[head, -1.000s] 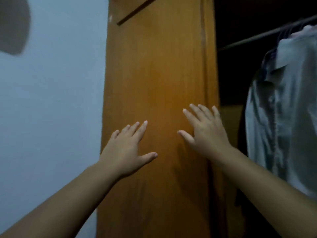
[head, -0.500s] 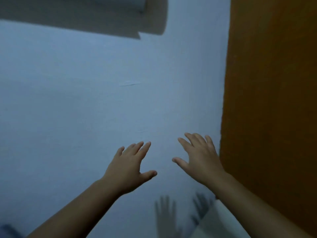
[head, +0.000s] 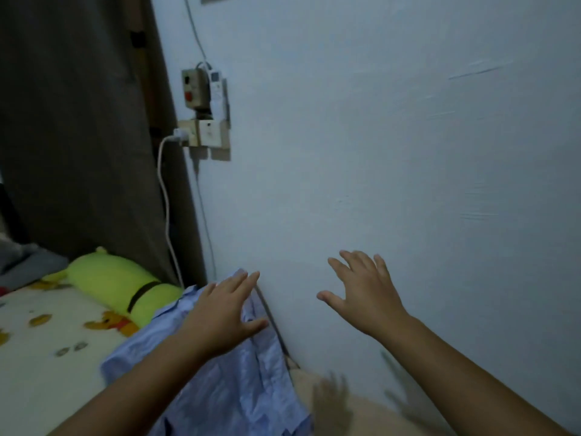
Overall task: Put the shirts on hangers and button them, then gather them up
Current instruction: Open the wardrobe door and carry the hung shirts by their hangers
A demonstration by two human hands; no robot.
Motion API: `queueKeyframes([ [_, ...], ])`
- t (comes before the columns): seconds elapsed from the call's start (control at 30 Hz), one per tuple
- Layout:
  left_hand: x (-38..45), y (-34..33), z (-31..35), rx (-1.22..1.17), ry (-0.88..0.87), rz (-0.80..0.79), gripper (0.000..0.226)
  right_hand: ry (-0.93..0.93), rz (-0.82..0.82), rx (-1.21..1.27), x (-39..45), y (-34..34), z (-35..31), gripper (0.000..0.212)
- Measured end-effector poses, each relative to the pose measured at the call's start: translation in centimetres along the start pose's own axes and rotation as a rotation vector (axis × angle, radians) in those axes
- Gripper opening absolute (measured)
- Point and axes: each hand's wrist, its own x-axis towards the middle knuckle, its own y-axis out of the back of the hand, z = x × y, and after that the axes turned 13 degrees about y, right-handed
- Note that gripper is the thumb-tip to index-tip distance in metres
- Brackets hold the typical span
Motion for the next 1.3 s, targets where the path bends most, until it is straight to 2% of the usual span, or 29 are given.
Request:
queueKeyframes([
  [0.17,-0.7,-1.7,-8.9,0.054,0.143,-0.021,0.090,0.156,-0.059,0.097,6.0,-4.6,-6.8,0.070],
  [0.27,-0.5,-2.7,-14.2,0.065,0.235,-0.079,0.090,0.224,-0.100,0.137,9.5,-7.2,-10.9,0.077],
  [0.4,0.3,-4.0,-20.7,0.034,0.326,-0.141,0.091,0.296,-0.107,0.143,13.6,-10.8,-15.6,0.100],
  [0.53,1.9,-5.9,-24.7,-0.001,0.364,-0.213,0.090,0.309,-0.139,0.158,16.7,-14.0,-18.7,0.097],
  [0.7,5.2,-9.4,-26.4,-0.091,0.391,-0.264,0.092,0.308,-0.262,0.188,18.9,-17.7,-20.7,0.093],
  [0.77,6.5,-10.8,-26.3,-0.144,0.403,-0.273,0.091,0.318,-0.310,0.164,19.9,-18.9,-20.7,0.083],
  [0.83,7.7,-12.0,-26.3,-0.197,0.441,-0.285,0.089,0.348,-0.319,0.160,21.2,-20.3,-20.5,0.071],
  [0.97,9.4,-14.7,-27.2,-0.298,0.539,-0.321,0.089,0.392,-0.328,0.187,23.9,-23.6,-19.8,0.068],
  [1.17,10.6,-17.0,-29.1,-0.460,0.685,-0.456,0.103,0.454,-0.358,0.229,26.6,-27.4,-18.9,0.067],
  [1.3,11.0,-17.4,-29.8,-0.514,0.686,-0.435,0.120,0.473,-0.384,0.242,27.0,-28.9,-18.9,0.066],
])
